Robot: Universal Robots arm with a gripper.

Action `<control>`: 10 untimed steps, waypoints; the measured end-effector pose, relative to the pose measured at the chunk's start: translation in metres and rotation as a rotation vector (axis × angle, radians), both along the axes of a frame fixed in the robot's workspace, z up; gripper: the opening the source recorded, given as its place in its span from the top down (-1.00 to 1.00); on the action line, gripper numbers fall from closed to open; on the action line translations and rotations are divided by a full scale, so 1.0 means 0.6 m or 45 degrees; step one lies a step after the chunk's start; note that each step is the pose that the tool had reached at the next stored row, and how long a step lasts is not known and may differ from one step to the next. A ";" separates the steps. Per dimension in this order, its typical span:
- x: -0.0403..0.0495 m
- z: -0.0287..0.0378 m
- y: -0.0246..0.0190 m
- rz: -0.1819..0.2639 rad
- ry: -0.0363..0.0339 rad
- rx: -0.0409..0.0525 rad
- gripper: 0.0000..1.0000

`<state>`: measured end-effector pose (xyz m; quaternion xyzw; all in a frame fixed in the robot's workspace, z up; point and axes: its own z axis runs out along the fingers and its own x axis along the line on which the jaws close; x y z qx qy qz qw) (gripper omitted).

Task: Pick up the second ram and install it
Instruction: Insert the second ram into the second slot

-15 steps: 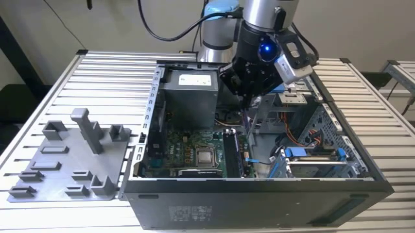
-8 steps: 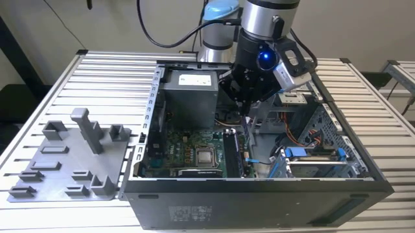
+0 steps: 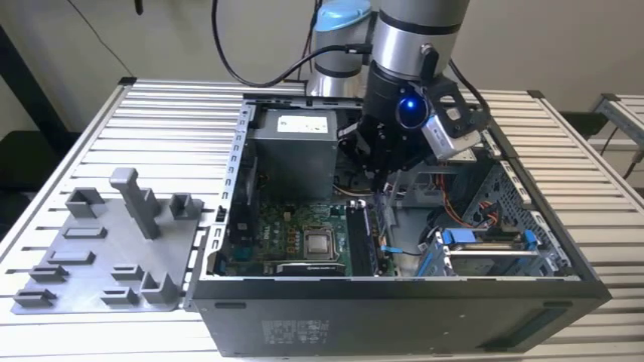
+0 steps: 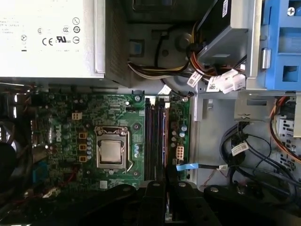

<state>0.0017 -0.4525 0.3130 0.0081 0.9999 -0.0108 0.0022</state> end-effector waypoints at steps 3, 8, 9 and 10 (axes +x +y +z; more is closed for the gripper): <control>-0.002 -0.009 -0.0011 0.000 0.0000 0.000 0.74; -0.003 -0.024 -0.0012 0.000 0.0000 0.000 0.74; -0.003 -0.027 -0.0013 0.000 0.0000 0.000 0.74; -0.004 -0.030 -0.0013 0.000 0.0000 0.000 0.74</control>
